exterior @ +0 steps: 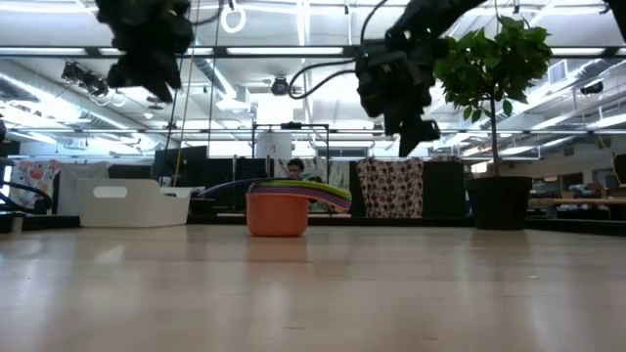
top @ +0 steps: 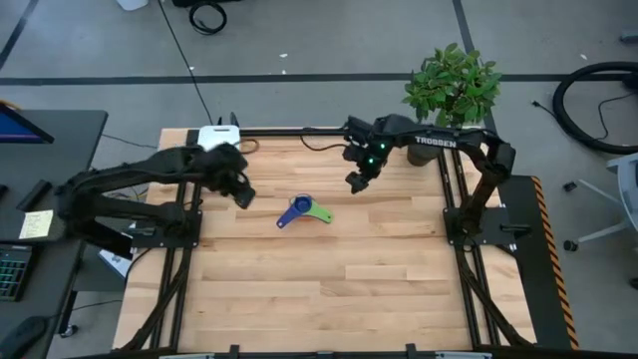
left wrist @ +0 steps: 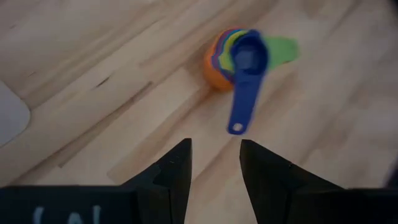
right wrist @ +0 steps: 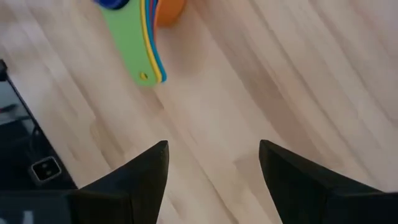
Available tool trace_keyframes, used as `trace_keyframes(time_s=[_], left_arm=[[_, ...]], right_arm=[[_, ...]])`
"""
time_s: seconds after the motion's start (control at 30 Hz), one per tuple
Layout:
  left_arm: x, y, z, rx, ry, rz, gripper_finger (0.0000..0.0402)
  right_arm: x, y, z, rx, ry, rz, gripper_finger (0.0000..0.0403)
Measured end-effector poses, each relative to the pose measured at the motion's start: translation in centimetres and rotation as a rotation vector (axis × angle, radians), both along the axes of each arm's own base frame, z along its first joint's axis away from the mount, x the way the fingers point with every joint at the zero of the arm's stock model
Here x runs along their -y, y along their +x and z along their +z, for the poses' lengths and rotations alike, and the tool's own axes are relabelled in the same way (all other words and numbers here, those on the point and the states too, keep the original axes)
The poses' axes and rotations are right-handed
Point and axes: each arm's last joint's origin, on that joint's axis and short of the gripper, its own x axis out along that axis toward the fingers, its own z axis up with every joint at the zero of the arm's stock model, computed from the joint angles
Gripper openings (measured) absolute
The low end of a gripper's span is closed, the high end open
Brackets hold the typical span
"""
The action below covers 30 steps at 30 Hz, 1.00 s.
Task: Nest measuring cups in basket
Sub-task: Put the stacked of measuring cups into the white bin
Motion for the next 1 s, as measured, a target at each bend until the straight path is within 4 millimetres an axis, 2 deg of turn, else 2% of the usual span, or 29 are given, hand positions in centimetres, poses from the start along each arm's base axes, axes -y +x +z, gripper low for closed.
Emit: trace_keyframes(time_s=[0.2, 0.43, 0.57, 0.73, 1.0], left_arm=[[-0.2, 4.1, -3.1, -0.119, -0.001, -0.002, 0.0142], [0.2, 7.9, -7.4, -0.254, -0.002, 0.012, 0.0142], [0.8, 9.3, -9.5, -0.311, 0.006, 0.013, 0.0142], [1.2, 10.7, -10.9, -0.303, 0.049, 0.019, 0.0142], [2.6, 12.2, -13.1, -0.312, 0.010, 0.005, 0.0142]], right_arm=[[-0.2, 0.8, -3.1, 0.143, -0.024, 0.024, 0.0255], [-0.3, 0.4, -4.9, 0.126, -0.080, 0.023, 0.0255], [-0.7, 0.6, -5.9, 0.170, -0.057, 0.043, 0.0255], [-1.1, 0.8, -7.0, 0.209, -0.091, 0.047, 0.0255], [-1.7, 1.6, -7.1, 0.273, -0.121, 0.034, 0.0255]])
